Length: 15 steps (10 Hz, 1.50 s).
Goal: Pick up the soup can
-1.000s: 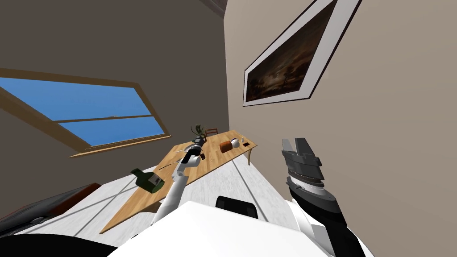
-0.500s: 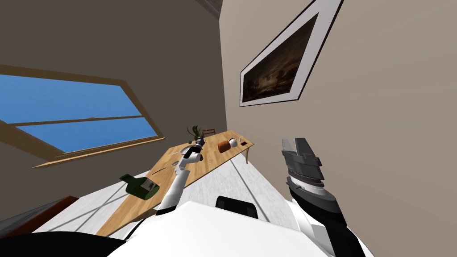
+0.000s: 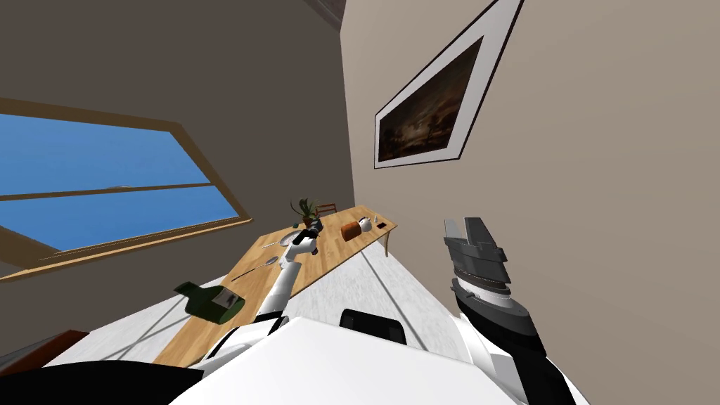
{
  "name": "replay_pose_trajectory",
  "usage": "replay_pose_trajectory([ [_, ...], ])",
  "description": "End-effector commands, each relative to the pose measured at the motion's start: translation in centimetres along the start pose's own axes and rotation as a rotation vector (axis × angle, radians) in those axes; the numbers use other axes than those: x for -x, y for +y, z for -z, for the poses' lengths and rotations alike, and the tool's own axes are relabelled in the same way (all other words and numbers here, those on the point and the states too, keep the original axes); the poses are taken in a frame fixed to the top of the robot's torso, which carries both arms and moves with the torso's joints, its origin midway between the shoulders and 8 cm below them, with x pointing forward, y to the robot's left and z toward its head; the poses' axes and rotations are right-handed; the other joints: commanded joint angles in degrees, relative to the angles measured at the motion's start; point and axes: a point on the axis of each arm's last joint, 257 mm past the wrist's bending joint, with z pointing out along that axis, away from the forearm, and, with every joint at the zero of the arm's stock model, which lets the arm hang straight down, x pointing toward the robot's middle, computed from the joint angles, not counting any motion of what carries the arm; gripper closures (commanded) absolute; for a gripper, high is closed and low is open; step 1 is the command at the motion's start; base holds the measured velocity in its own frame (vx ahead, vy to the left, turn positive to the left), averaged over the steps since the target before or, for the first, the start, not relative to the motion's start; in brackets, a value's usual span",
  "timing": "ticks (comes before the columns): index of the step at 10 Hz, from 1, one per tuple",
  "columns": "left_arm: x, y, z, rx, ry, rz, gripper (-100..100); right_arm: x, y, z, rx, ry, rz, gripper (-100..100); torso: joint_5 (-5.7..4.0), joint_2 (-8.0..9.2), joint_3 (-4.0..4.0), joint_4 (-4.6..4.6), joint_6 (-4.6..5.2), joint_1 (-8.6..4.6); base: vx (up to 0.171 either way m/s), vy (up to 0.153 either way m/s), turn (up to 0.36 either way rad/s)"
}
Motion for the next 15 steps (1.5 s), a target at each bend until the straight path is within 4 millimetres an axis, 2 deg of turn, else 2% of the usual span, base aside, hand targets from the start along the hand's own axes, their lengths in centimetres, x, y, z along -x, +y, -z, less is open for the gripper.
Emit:
replay_pose_trajectory([
  [1, 0.4, 1.6, -0.3, 0.056, -0.011, 0.014, -100, 0.0, 0.0, 0.0, 0.000, 0.000, 0.000, 0, 0.00, 0.00, 0.00, 0.00, 0.00, 0.00, -0.019, 0.017, -0.086],
  [2, 1.2, 2.6, -1.2, 0.096, -0.025, 0.040, -100, 0.0, 0.0, 0.0, 0.000, 0.000, 0.000, 0, 0.01, 0.01, 0.01, 0.00, -0.04, 0.03, -0.025, 0.028, -0.117],
  [3, 1.3, 3.6, -1.1, 0.129, -0.030, 0.041, -100, 0.0, 0.0, 0.0, 0.000, 0.000, 0.000, 0, 0.01, 0.03, 0.02, 0.01, -0.02, 0.07, -0.021, 0.026, -0.096],
  [4, 1.7, 3.8, -1.8, 0.157, -0.038, 0.065, -100, 0.0, 0.0, 0.0, 0.000, 0.000, 0.000, 0, 0.02, 0.03, 0.02, 0.01, -0.04, 0.07, -0.021, 0.024, -0.148],
  [5, 2.2, 5.7, -1.7, 0.206, -0.049, 0.069, -100, 0.0, 0.0, 0.0, 0.000, 0.000, 0.000, 0, 0.01, 0.02, 0.01, 0.01, -0.01, 0.06, -0.017, 0.022, -0.068],
  [6, 2.2, 5.8, -1.7, 0.211, -0.049, 0.069, -100, 0.0, 0.0, 0.0, 0.000, 0.000, 0.000, 0, 0.02, 0.01, 0.01, 0.00, -0.05, 0.06, -0.007, 0.011, 0.014],
  [9, 3.5, 8.5, -2.5, 0.324, -0.080, 0.121, -100, 0.0, 0.0, 0.0, 0.000, 0.000, 0.000, 0, 0.02, -0.01, 0.00, 0.00, -0.04, 0.07, -0.014, 0.029, -0.113],
  [10, 3.7, 9.9, -2.2, 0.365, -0.088, 0.124, -100, 0.0, 0.0, 0.0, 0.000, 0.000, 0.000, 0, 0.02, -0.01, 0.00, 0.00, -0.02, 0.11, -0.014, 0.034, -0.066],
  [11, 4.2, 10.2, -2.6, 0.393, -0.099, 0.146, -100, 0.0, 0.0, 0.0, 0.000, 0.000, 0.000, 0, 0.03, 0.00, 0.00, 0.00, -0.06, 0.10, -0.013, 0.038, -0.089],
  [12, 4.4, 11.8, -2.1, 0.440, -0.108, 0.150, -100, 0.0, 0.0, 0.0, 0.000, 0.000, 0.000, 0, 0.02, -0.01, 0.00, 0.00, -0.03, 0.12, -0.006, 0.037, -0.067],
  [13, 4.8, 11.8, -2.5, 0.464, -0.117, 0.171, -100, 0.0, 0.0, 0.0, 0.000, 0.000, 0.000, 0, 0.03, -0.02, -0.01, -0.01, -0.07, 0.12, -0.008, 0.039, -0.120],
  [14, 5.1, 13.7, -1.8, 0.514, -0.128, 0.176, -100, 0.0, 0.0, 0.0, 0.000, 0.000, 0.000, 0, 0.03, -0.03, -0.02, 0.00, -0.03, 0.12, -0.007, 0.035, -0.058],
  [15, 5.5, 13.8, -2.0, 0.542, -0.138, 0.195, -100, 0.0, 0.0, 0.0, 0.000, 0.000, 0.000, 0, 0.03, -0.04, -0.02, -0.01, -0.06, 0.11, -0.009, 0.038, -0.093],
])
